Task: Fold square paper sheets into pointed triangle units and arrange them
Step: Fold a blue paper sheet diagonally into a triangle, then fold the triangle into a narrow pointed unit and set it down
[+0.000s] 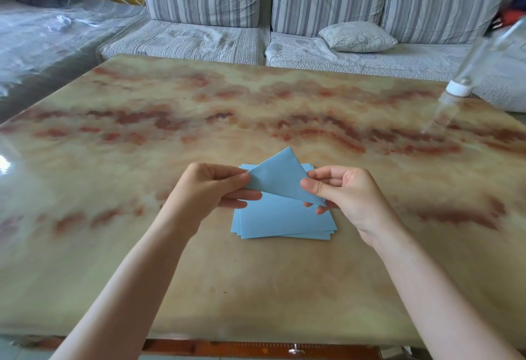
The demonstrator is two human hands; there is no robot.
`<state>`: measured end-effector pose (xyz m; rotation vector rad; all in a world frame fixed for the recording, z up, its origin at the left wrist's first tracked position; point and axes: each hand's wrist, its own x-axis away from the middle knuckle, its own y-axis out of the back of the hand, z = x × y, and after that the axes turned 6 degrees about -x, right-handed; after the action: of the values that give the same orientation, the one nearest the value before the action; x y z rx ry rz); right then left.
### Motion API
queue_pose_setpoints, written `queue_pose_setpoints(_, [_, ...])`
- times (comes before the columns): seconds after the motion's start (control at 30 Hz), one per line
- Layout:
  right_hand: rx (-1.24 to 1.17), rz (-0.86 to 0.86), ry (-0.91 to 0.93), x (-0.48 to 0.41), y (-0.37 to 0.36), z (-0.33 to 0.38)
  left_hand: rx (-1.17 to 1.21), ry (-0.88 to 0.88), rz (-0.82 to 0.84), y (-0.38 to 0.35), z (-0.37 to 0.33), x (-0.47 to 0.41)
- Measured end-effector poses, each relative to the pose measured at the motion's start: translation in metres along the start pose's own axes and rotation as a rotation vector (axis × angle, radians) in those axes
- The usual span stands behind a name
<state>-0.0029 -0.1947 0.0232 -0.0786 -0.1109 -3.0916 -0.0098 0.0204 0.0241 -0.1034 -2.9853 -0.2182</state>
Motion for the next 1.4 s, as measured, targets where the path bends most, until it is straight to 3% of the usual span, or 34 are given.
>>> queue_pose_setpoints(0.23, [0.006, -0.069, -0.014, -0.011, 0.003, -0.006, -0.091, 0.026, 0.019, -0.002, 0.004, -0.004])
queue_pose_setpoints(0.4, [0.029, -0.212, 0.045, -0.048, 0.004, -0.012, -0.587, -0.136, -0.231, -0.01, 0.012, -0.008])
queue_pose_setpoints(0.5, [0.124, -0.273, 0.087, -0.086, -0.001, -0.009, -0.899, -0.158, -0.251, -0.018, 0.012, -0.005])
queue_pose_setpoints(0.6, [0.207, -0.295, 0.044, -0.121, -0.005, -0.008, -1.036, -0.151, -0.266, -0.02, 0.012, -0.004])
queue_pose_setpoints(0.73, [0.371, -0.301, -0.053, -0.146, -0.011, -0.019, -0.968, -0.289, -0.074, -0.02, 0.013, -0.005])
queue_pose_setpoints(0.87, [0.533, -0.312, -0.027, -0.15, -0.015, -0.023, -1.038, -0.363, 0.148, -0.023, 0.02, -0.007])
queue_pose_setpoints(1.17, [0.534, -0.306, 0.258, -0.098, -0.002, -0.012, -0.996, -0.37, 0.188, -0.022, 0.028, -0.009])
queue_pose_setpoints(1.27, [0.598, -0.177, 0.322, -0.064, -0.001, -0.019, -0.948, -0.353, 0.206, -0.02, 0.027, -0.009])
queue_pose_setpoints(1.4, [0.728, 0.104, 0.266, -0.031, -0.001, -0.031, -0.894, -0.348, 0.22, -0.016, 0.025, -0.007])
